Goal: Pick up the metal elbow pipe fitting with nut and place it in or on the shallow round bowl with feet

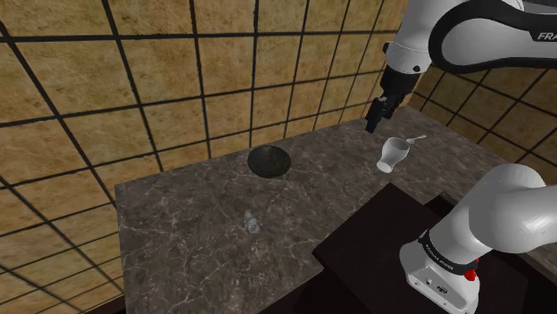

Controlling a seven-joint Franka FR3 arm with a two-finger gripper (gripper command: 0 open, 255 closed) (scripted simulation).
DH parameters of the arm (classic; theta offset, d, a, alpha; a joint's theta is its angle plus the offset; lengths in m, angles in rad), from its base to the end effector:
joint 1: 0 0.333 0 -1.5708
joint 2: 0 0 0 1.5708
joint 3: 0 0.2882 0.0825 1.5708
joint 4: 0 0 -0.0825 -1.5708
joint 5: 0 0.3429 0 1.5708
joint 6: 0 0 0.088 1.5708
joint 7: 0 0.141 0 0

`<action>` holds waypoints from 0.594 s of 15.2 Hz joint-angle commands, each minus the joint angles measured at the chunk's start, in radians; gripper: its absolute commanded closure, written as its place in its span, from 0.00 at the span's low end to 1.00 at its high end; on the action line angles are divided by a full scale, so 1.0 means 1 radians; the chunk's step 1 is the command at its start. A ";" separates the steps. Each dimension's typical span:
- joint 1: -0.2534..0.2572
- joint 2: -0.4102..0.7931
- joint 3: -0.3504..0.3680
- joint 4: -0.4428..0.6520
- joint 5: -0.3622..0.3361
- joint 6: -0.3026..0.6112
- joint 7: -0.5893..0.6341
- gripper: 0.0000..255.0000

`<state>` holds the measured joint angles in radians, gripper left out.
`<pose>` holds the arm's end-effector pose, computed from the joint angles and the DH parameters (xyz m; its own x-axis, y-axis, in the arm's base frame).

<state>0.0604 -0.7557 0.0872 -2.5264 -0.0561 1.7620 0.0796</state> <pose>0.2994 0.0387 0.4701 0.9985 0.0548 -0.0024 0.0547 -0.9919 0.1150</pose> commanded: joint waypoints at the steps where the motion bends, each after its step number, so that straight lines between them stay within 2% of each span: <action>1: 0.016 0.020 0.034 -0.037 0.021 0.067 0.042 0.00; 9: 0.063 0.169 0.173 -0.128 0.076 0.345 0.203 0.00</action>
<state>0.1201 -0.6189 0.2407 -2.6438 0.0159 2.0574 0.2596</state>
